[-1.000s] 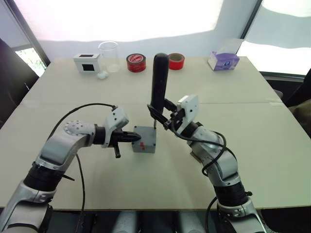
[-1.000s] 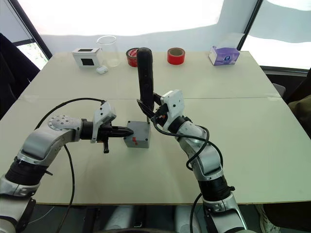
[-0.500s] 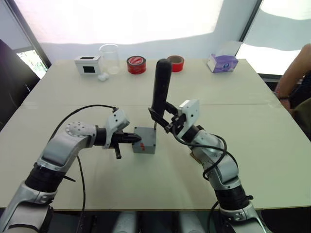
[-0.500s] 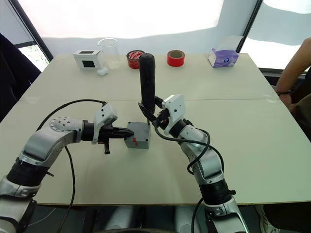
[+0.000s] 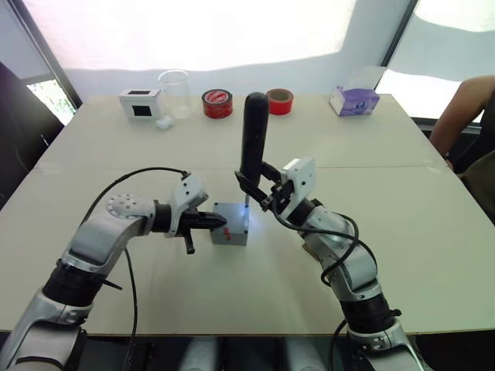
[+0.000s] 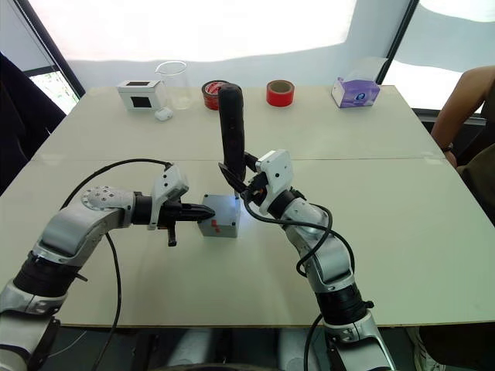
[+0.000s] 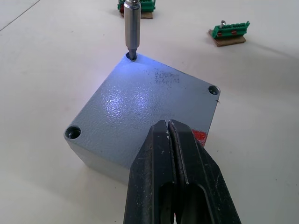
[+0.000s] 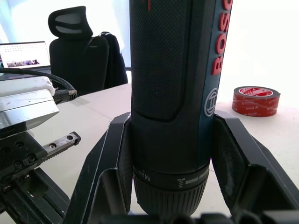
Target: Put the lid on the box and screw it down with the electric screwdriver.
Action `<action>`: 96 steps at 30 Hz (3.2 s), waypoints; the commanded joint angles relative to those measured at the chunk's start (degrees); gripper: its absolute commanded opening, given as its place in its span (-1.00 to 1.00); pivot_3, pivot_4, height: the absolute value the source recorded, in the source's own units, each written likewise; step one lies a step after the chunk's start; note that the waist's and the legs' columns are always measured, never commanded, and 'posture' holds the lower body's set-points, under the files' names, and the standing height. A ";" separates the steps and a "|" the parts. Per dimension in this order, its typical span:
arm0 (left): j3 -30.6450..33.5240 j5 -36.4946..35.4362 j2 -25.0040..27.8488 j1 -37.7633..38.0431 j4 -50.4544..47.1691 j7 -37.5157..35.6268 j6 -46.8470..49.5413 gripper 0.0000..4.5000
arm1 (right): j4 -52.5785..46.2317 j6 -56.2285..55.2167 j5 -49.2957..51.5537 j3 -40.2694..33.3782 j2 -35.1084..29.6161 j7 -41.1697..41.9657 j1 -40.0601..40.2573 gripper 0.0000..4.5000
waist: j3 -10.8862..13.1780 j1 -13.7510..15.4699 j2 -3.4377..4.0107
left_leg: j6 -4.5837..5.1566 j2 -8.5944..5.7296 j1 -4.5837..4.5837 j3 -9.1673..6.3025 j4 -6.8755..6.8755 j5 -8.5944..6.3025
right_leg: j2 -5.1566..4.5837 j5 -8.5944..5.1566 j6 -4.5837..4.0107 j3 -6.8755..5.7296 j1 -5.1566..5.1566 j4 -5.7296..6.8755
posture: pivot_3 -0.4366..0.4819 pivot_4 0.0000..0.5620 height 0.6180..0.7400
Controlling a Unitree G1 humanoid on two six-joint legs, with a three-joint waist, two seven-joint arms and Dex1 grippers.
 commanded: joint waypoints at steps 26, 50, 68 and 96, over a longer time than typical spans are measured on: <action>12.48 -5.36 -9.83 -1.87 1.67 9.44 -0.17 -1.00 | -4.11 58.30 26.33 -34.70 -12.96 -10.86 -34.22 -0.22 | 0.36 0.11 -0.02 | -0.18 -0.02 -1.26 0.01 -0.09 0.15 | -0.05 0.16 -0.15 -0.09 -1.35 0.07 | -0.05 -0.47 1.00; 1.36 -8.57 4.16 -2.62 -13.52 -8.74 0.63 -1.00 | 24.18 76.50 50.15 -22.90 -51.71 -12.67 -14.14 -0.22 | 0.98 -0.51 0.54 | 0.17 0.18 -1.79 0.26 0.04 0.09 | 0.43 0.16 -0.13 0.05 -1.69 -0.18 | -0.05 -0.47 1.00; 1.61 -8.70 3.91 -2.15 -12.68 -5.89 0.91 -1.00 | 23.71 76.50 43.89 -20.13 -48.76 -15.51 -14.11 0.35 | 1.00 0.26 0.52 | 0.34 0.11 -2.12 0.20 0.72 -0.02 | 0.38 0.28 0.08 -0.02 -1.66 -0.12 | -0.05 -0.47 1.00; 9.57 -5.61 5.71 -6.38 0.11 -1.25 -1.45 -1.00 | -0.95 70.91 43.86 -17.21 -45.02 -3.66 -27.14 0.98 | 1.02 0.22 0.55 | 0.36 0.09 -2.14 0.20 0.81 -0.03 | 0.36 0.32 0.15 -0.04 -1.69 -0.05 | -0.05 -0.47 1.00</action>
